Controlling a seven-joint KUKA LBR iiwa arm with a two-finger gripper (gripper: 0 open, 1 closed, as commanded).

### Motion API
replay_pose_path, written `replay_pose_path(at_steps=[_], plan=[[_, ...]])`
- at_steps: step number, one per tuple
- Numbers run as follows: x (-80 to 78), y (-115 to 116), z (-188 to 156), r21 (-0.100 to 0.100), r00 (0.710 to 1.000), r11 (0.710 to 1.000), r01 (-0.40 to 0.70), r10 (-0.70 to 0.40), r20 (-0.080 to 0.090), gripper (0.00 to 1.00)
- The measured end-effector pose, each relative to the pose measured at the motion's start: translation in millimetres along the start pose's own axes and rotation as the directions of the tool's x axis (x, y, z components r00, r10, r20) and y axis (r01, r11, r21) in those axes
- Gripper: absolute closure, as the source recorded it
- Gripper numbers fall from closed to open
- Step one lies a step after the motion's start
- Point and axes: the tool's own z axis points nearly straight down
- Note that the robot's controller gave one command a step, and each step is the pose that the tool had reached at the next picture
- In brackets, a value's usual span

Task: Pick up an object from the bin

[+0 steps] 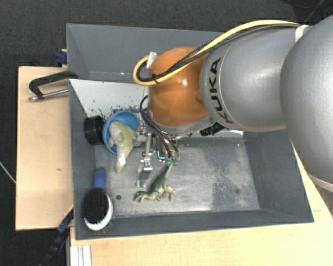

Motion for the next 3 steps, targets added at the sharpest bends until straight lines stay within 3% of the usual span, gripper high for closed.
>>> replay_pose_path(at_steps=[1, 2, 3], plan=[[-9.2, -38, 65, -0.004, 0.952, 0.952, 0.305, -0.305, 0.019, 0.00], [48.9, -78, 51, 0.003, 0.928, 0.928, 0.372, -0.372, 0.005, 0.00], [47.5, -76, 52, 0.002, 0.928, 0.928, 0.372, -0.372, 0.007, 1.00]])
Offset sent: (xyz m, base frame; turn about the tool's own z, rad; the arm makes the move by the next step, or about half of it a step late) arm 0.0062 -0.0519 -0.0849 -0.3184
